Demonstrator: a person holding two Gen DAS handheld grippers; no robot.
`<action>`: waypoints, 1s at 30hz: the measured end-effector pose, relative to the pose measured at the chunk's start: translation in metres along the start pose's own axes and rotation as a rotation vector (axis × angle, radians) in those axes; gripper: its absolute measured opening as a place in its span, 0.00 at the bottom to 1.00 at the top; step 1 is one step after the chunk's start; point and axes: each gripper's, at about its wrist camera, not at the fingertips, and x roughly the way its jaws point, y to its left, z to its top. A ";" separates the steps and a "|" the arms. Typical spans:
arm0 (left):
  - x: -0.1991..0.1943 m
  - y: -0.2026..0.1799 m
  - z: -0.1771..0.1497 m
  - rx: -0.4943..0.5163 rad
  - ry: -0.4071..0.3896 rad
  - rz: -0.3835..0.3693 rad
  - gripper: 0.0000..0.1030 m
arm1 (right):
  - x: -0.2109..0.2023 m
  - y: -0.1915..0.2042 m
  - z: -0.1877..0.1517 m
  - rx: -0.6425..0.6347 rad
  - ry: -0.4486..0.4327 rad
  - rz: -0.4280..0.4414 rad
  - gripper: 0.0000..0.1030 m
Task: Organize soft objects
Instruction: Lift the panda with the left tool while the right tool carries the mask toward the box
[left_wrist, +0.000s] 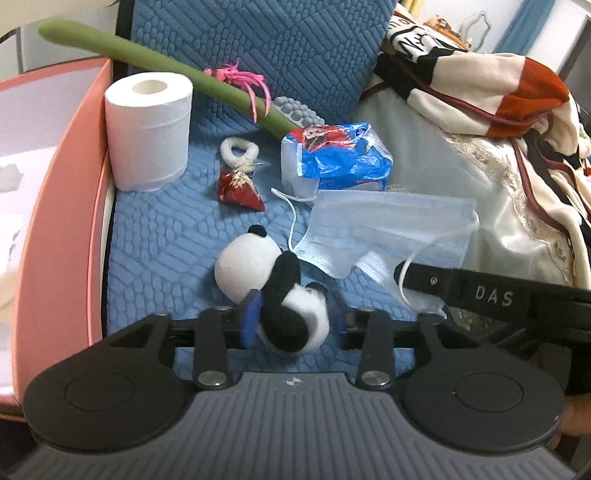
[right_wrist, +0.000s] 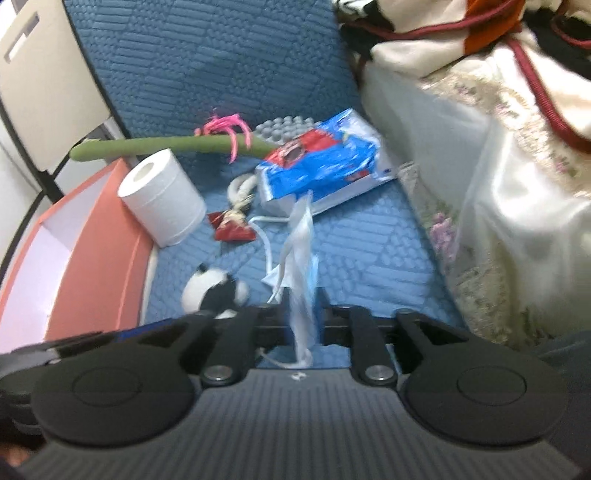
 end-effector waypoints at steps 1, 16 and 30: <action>0.000 0.000 0.000 -0.005 0.000 0.001 0.49 | -0.003 -0.001 0.000 0.003 -0.018 -0.005 0.41; 0.007 0.000 -0.004 -0.101 0.007 0.027 0.55 | -0.030 0.000 0.020 -0.089 -0.303 -0.091 0.45; 0.008 0.009 -0.002 -0.165 -0.011 0.048 0.52 | 0.003 0.009 0.019 -0.178 -0.080 -0.010 0.44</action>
